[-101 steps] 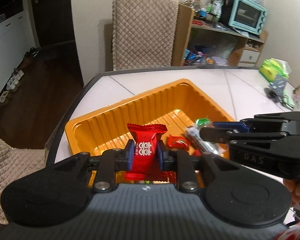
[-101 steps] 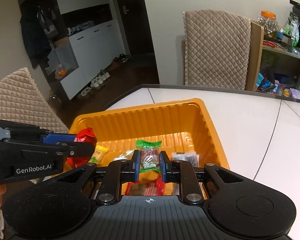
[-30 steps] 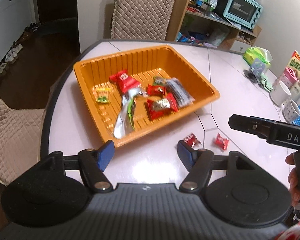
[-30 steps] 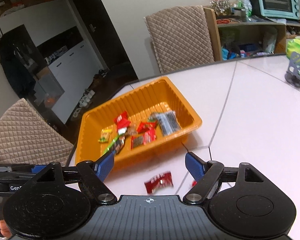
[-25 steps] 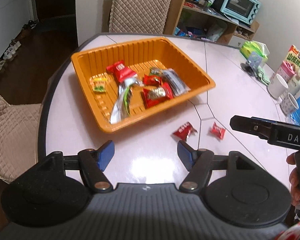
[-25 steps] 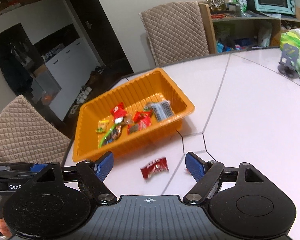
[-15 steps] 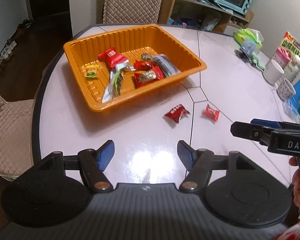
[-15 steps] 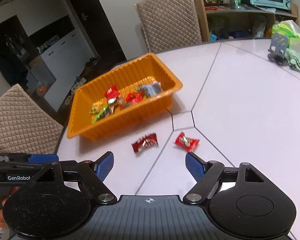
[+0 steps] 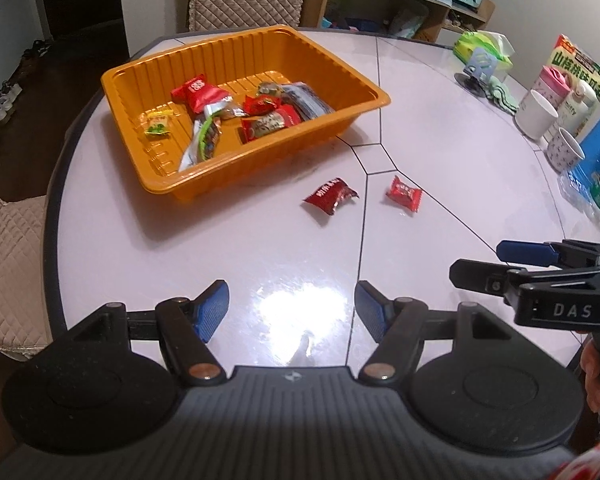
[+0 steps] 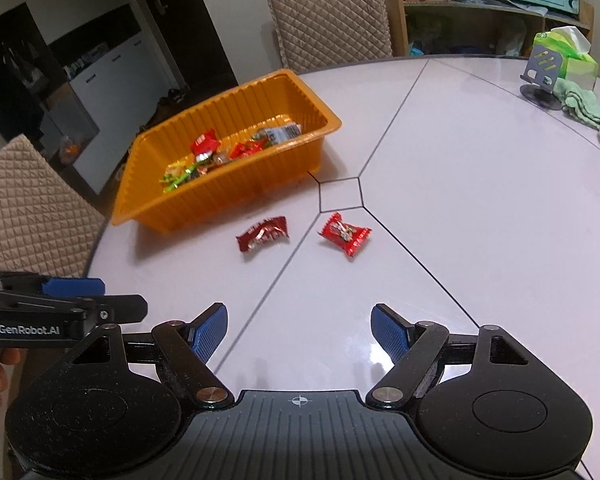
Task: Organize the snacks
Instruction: 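Withdraw both grippers from the tray toward the two small red candies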
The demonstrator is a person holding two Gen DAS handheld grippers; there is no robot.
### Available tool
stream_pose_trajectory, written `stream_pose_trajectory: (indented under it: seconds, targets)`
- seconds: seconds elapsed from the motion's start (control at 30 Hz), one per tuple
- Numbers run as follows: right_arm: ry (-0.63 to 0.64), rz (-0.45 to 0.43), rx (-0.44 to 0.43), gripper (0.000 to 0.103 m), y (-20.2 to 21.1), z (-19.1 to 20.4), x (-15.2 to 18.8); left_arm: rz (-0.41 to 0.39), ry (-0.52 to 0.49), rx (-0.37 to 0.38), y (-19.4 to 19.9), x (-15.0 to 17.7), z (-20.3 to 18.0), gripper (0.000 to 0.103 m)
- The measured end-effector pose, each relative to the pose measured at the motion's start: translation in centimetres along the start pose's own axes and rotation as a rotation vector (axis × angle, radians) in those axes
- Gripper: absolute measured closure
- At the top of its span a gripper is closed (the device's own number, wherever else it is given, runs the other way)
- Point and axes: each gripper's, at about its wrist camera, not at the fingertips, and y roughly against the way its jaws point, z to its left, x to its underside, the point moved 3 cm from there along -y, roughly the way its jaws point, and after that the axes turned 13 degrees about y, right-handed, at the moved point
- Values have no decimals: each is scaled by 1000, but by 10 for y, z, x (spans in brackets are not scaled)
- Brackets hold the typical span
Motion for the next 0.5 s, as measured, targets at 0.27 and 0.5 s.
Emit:
stream_pose_trajectory:
  seconds: [0.27,0.5]
  targets:
    - [13,20,8,24,-4,-3,6,11,-20,-6,-7,4,-7,36]
    - [35,24,25,25,-13,-11,5,4,-17,-24,-14,3,-7,36]
